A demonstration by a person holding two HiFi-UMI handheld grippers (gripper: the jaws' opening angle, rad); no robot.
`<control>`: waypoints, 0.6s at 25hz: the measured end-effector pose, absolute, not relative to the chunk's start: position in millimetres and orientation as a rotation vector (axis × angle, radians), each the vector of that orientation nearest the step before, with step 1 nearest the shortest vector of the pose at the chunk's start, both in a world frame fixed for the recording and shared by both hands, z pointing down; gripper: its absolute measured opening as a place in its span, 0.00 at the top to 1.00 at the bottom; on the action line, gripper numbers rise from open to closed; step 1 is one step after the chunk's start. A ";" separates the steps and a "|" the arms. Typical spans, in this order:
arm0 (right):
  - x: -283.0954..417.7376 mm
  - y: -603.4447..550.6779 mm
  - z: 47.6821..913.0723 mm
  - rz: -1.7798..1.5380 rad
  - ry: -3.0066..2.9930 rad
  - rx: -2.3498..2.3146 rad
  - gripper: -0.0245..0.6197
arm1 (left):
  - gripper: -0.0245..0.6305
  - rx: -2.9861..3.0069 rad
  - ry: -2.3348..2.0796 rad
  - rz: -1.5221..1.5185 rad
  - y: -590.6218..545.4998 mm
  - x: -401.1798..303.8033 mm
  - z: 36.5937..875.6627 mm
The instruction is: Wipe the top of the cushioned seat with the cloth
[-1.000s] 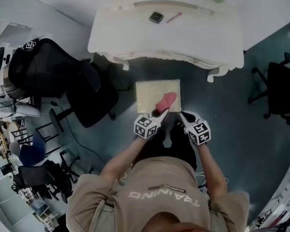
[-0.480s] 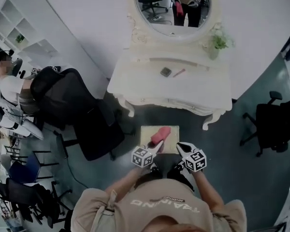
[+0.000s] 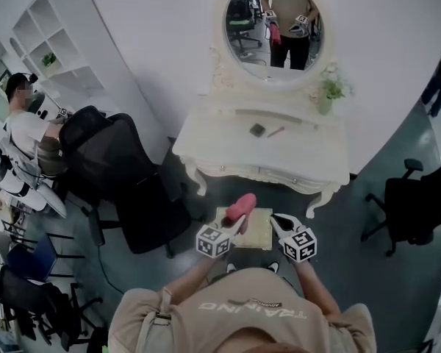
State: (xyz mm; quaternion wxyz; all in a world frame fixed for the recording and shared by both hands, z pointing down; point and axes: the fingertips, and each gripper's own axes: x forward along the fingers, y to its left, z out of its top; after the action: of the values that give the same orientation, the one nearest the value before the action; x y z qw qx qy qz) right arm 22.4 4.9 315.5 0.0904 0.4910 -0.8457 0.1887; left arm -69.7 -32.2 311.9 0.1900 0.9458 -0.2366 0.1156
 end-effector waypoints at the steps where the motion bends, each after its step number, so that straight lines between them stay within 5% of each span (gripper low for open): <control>1: 26.5 1.4 305.5 0.538 -2.526 1.484 0.96 | 0.91 2.673 -0.675 0.305 -36.0 -68.9 302.8; 15: 59.1 -32.7 200.3 0.343 -2.604 1.622 0.95 | 0.91 2.837 -0.771 0.164 -81.7 -68.2 205.4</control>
State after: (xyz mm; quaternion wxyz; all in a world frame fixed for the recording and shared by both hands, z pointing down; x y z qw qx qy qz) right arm 59.1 -32.7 200.3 0.0274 0.5252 -0.8432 0.1110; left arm -68.2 -81.7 205.4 0.0986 0.9588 -0.2605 0.0555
